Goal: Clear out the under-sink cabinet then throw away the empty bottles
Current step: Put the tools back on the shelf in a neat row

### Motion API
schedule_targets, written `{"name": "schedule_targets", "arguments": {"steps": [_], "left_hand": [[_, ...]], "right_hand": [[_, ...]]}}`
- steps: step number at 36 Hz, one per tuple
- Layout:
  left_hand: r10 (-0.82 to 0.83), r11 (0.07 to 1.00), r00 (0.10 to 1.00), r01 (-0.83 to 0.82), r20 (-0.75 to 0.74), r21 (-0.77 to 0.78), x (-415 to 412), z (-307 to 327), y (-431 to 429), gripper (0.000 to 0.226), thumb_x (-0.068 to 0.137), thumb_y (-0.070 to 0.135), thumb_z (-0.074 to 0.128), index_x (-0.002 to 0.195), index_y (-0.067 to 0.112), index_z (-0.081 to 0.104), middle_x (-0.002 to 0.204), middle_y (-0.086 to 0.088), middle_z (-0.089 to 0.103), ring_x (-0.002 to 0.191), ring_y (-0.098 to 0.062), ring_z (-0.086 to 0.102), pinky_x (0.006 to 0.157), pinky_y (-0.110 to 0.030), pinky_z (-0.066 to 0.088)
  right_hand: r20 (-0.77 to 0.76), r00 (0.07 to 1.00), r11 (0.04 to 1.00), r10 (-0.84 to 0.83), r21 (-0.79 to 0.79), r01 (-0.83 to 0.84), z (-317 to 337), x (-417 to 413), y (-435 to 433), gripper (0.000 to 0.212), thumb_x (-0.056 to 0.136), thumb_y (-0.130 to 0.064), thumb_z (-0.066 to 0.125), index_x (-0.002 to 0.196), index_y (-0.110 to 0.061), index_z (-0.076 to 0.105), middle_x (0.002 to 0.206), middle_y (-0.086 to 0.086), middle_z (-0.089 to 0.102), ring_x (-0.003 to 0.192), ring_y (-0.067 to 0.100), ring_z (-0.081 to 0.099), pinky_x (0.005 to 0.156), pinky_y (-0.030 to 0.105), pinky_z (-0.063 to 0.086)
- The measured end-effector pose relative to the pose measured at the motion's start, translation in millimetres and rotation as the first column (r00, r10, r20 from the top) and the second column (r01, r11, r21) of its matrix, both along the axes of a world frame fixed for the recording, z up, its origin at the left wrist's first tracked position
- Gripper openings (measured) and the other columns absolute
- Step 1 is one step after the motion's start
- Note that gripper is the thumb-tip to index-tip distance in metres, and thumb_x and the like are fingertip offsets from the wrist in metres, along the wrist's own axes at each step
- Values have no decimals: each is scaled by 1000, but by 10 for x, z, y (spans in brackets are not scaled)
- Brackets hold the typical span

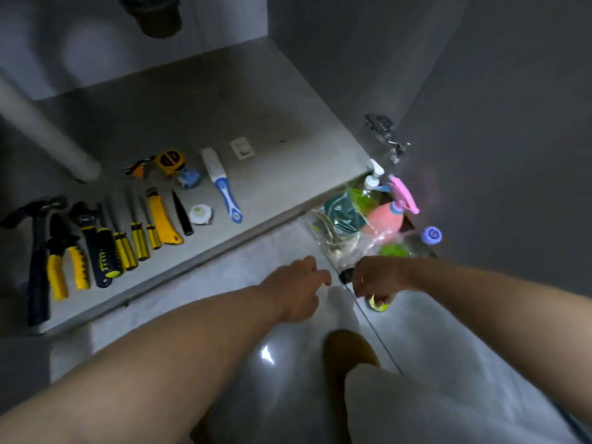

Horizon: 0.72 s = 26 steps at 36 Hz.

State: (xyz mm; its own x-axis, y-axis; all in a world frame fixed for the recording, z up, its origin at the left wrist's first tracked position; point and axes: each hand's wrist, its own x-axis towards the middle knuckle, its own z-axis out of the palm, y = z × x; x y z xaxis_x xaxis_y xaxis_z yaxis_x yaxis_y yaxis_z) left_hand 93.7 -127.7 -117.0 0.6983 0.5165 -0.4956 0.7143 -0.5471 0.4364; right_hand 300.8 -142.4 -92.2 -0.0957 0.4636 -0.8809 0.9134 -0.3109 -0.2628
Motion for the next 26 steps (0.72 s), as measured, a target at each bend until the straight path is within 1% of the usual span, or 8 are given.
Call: {"name": "schedule_targets", "arguments": {"steps": [3,5,8,10,16,19,22,26], "left_hand": [[-34,997,996,28,-80,-77,326,-240,-190,54,97,27,56,149,32,42,142,-9,38,127,-32,47,104,-44,44],[-53,998,991,48,-121,-42,512,-393,-315,63,95,27,57,153,33,35,152,-12,30,134,-34,41,109,-46,40],[-87,991,985,101,-146,87,737,-588,-450,76,90,28,62,156,35,26,161,-15,15,141,-36,30,110,-49,33],[-87,981,988,107,-129,160,852,-706,-473,79,88,27,65,156,34,26,162,-15,11,145,-35,25,109,-50,32],[-76,975,971,120,-228,186,1012,-961,-393,80,91,35,62,159,30,19,167,-14,-1,153,-33,10,116,-49,25],[-76,955,968,140,-238,263,1019,-975,-346,75,92,29,61,157,21,23,163,-15,15,148,-32,21,112,-46,32],[-104,930,973,169,-205,328,994,-969,-316,57,94,20,56,148,14,38,146,-13,38,133,-31,38,103,-41,39],[-104,978,991,117,-80,175,799,-940,-295,36,101,19,48,137,18,52,132,-6,52,120,-25,52,97,-36,44]], "right_hand": [[157,983,989,99,90,-114,-313,185,-421,22,89,-21,55,107,-9,63,107,13,68,86,27,71,73,35,58],[283,950,946,129,253,-204,-509,283,-683,38,87,-31,61,121,-17,50,123,10,50,100,34,63,74,37,52],[312,950,911,32,381,-156,-773,382,-925,63,84,-40,65,135,-27,30,132,10,30,91,36,63,61,35,42],[310,951,897,5,418,-141,-949,419,-999,71,83,-41,66,140,-32,24,136,10,25,91,34,63,60,33,39],[216,973,849,-79,527,-48,-1259,409,-996,66,84,-27,67,138,-28,30,128,9,34,90,31,62,59,33,41],[229,971,839,-60,538,-75,-1291,423,-953,59,91,-28,61,142,-25,32,127,10,37,85,32,63,61,36,48],[206,977,844,-47,532,-72,-1286,441,-923,57,90,-26,61,141,-25,36,125,10,38,83,34,62,63,38,52],[170,985,869,-39,492,-50,-1243,431,-941,70,82,-34,66,143,-25,33,127,7,37,90,34,61,64,36,49]]}}
